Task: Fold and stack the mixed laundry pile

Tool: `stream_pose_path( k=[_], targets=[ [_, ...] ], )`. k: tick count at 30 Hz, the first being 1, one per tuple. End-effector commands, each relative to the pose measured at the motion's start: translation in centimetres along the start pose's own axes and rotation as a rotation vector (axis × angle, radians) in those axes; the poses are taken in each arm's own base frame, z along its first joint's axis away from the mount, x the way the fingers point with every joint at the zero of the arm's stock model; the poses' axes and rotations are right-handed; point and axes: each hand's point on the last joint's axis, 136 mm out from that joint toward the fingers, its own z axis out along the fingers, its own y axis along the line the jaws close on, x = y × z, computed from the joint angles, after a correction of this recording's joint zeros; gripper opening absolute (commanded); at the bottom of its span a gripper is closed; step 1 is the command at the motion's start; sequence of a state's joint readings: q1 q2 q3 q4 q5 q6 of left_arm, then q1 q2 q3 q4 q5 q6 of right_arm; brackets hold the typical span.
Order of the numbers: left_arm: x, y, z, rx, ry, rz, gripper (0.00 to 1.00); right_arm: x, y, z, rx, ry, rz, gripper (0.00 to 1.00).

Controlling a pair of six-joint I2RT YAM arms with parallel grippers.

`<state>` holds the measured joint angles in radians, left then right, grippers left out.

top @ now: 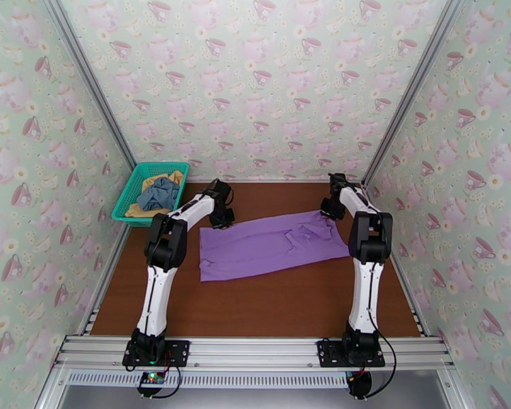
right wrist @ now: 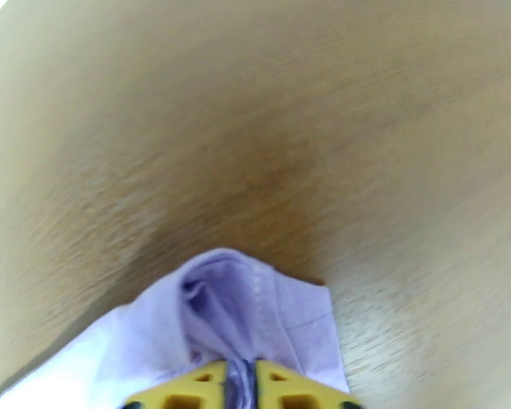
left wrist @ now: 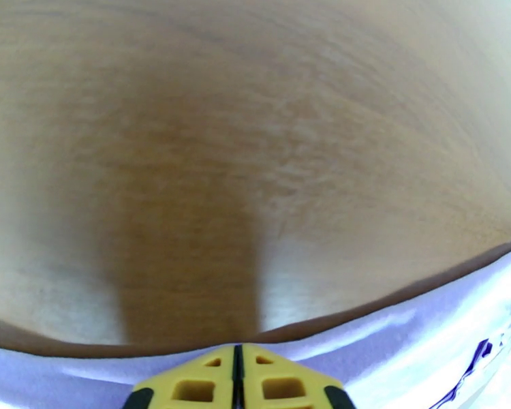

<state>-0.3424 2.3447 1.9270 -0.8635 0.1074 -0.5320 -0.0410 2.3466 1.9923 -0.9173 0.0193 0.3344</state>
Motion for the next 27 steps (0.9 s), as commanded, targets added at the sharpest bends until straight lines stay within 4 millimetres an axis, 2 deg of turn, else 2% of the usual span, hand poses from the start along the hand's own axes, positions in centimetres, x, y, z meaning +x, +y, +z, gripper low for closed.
stream_pose_path(
  k=[1,3,4,5,7,9,11,12,14,16,19,23,27],
  targets=[
    [-0.2,0.5,-1.5,-0.045,-0.012,0.021,0.31,-1.7,0.1,-7.5,-0.025,-0.142,-0.106,0.32],
    [-1.2,-0.3,-4.0,-0.023,-0.066,0.034,0.43,-1.0,0.3,-11.1,-0.034,-0.226,-0.171,0.37],
    [-1.6,-0.6,-5.3,-0.011,-0.091,0.037,0.46,-0.3,0.6,-12.3,-0.036,-0.249,-0.209,0.39],
    [-1.8,-0.9,-6.7,0.0,-0.116,0.04,0.5,0.9,1.1,-13.5,-0.033,-0.266,-0.26,0.4],
    [-2.0,-1.2,-9.2,0.022,-0.159,0.043,0.53,4.0,2.5,-14.4,-0.013,-0.261,-0.377,0.4],
    [-1.7,-1.3,-11.9,0.048,-0.202,0.041,0.54,7.9,4.5,-13.9,0.002,-0.209,-0.505,0.4],
    [-1.0,-1.0,-13.8,0.063,-0.226,0.038,0.54,11.6,6.4,-12.3,0.013,-0.147,-0.619,0.39],
    [-0.3,-0.7,-14.5,0.068,-0.229,0.037,0.54,13.1,7.2,-11.3,0.016,-0.122,-0.667,0.38],
    [0.9,-0.3,-15.6,0.082,-0.233,0.036,0.53,14.9,8.0,-9.5,0.022,-0.076,-0.706,0.36],
    [2.3,0.5,-16.2,0.09,-0.225,0.03,0.53,15.5,8.2,-8.1,0.037,-0.047,-0.722,0.34],
    [4.3,1.5,-16.6,0.097,-0.216,0.021,0.52,14.9,8.3,-6.9,0.07,-0.05,-0.734,0.33],
    [6.1,2.9,-16.6,0.095,-0.214,0.006,0.51,13.7,8.4,-6.5,0.116,-0.067,-0.754,0.34],
    [7.1,3.6,-16.5,0.092,-0.21,-0.004,0.5,13.1,8.0,-6.0,0.164,-0.063,-0.779,0.34]
  ],
)
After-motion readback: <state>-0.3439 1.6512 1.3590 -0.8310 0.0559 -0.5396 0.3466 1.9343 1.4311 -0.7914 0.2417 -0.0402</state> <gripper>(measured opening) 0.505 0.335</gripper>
